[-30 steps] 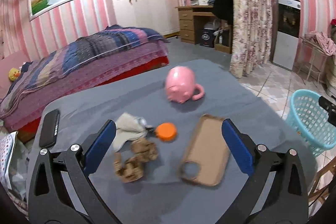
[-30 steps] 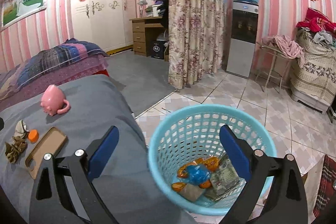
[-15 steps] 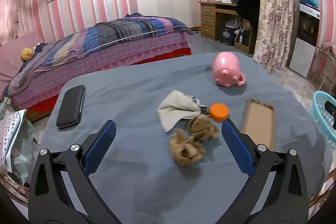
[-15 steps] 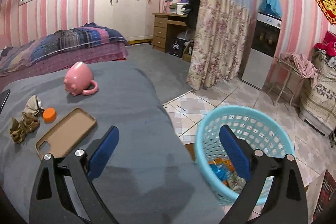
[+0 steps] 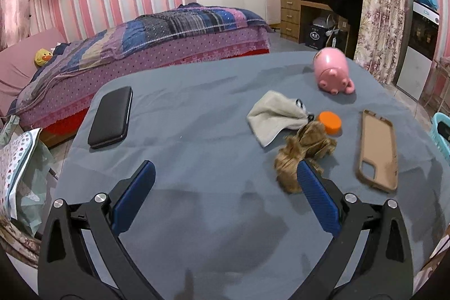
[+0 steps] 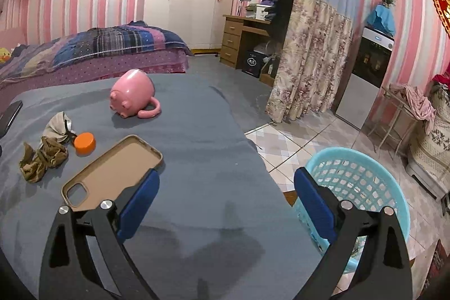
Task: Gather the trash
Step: 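Move both tools back over the bed toward the brown paper and cloth, then grasp the crumpled brown paper bag with the left tool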
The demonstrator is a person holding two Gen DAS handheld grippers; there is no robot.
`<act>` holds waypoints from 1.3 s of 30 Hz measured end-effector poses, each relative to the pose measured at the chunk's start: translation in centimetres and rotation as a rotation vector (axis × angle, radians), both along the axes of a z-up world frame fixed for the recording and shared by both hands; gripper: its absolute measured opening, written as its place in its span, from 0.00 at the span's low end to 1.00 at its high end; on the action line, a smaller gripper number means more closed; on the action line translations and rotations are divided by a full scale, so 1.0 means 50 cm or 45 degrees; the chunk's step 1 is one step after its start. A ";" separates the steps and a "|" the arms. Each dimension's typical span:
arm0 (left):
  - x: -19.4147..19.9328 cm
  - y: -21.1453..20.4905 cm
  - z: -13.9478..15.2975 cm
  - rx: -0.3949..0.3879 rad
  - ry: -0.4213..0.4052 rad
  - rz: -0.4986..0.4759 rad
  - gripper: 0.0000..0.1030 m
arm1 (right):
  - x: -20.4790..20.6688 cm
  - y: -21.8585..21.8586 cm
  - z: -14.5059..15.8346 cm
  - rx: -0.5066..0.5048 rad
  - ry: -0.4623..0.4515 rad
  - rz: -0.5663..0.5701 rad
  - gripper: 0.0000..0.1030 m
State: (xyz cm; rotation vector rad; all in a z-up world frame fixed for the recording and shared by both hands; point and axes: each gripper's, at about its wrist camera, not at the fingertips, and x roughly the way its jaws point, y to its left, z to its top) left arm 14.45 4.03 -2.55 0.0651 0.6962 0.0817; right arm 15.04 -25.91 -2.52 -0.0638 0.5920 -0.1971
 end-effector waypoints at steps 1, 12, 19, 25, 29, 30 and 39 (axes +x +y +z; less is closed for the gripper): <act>0.001 0.004 -0.007 0.002 0.009 0.002 0.95 | 0.001 -0.001 -0.002 0.015 0.005 0.001 0.92; 0.018 -0.041 -0.051 -0.120 0.079 -0.114 0.94 | 0.021 0.012 -0.025 0.026 0.049 0.007 0.92; 0.032 -0.115 -0.074 -0.078 0.103 -0.239 0.93 | 0.027 0.015 -0.036 -0.008 0.076 0.002 0.92; 0.060 -0.136 -0.094 -0.100 0.170 -0.306 0.65 | 0.028 0.015 -0.037 -0.007 0.079 0.005 0.92; 0.062 -0.131 -0.093 -0.126 0.160 -0.323 0.43 | 0.033 0.017 -0.040 -0.008 0.087 0.011 0.92; 0.062 -0.127 -0.091 -0.133 0.161 -0.323 0.43 | 0.034 0.019 -0.041 -0.011 0.089 0.013 0.92; 0.033 -0.081 -0.066 -0.043 0.103 -0.253 0.42 | 0.037 0.034 -0.044 -0.027 0.092 0.034 0.92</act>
